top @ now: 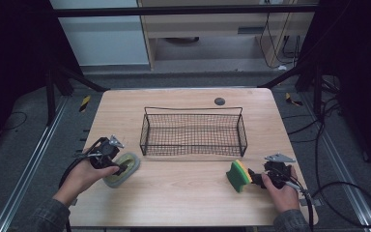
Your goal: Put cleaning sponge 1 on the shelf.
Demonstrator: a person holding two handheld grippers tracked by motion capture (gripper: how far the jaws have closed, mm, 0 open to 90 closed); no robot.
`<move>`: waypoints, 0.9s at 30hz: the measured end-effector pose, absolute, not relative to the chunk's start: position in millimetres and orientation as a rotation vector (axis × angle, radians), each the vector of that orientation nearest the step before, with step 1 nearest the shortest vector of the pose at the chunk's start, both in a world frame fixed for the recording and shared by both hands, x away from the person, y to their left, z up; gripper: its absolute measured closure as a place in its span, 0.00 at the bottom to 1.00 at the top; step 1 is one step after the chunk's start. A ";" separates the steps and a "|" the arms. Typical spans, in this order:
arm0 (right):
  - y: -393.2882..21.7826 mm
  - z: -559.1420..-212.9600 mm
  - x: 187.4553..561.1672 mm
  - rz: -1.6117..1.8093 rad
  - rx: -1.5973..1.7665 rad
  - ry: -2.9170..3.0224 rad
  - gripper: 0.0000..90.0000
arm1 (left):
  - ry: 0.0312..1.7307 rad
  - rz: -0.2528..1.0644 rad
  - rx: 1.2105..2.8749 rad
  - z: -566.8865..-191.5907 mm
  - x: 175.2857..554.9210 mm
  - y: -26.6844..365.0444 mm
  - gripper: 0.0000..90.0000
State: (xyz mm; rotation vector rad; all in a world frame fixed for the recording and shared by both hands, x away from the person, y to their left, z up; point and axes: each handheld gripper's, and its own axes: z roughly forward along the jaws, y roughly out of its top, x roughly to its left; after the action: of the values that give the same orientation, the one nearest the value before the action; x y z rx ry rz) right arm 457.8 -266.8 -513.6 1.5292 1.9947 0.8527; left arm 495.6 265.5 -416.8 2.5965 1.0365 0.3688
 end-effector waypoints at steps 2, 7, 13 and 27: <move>-267.0 -513.6 457.8 0.852 1.527 1.997 0.01 | 1.048 0.354 2.613 -416.3 497.7 264.8 0.45; -267.0 -513.6 457.8 0.852 1.527 1.997 0.01 | 1.067 0.288 2.672 -419.5 505.3 262.2 0.51; -266.9 -513.6 457.7 0.854 1.529 1.996 0.01 | 1.097 0.245 2.686 -423.8 512.2 263.2 0.59; -267.1 -513.6 457.7 0.854 1.527 1.999 0.01 | 1.099 0.214 2.698 -430.2 519.0 267.7 0.75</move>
State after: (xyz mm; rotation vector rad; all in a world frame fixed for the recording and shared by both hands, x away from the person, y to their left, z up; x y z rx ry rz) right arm 457.7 -267.1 -513.6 1.5269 1.9988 0.8542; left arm 519.0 267.7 -430.2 2.6985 1.0989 0.2139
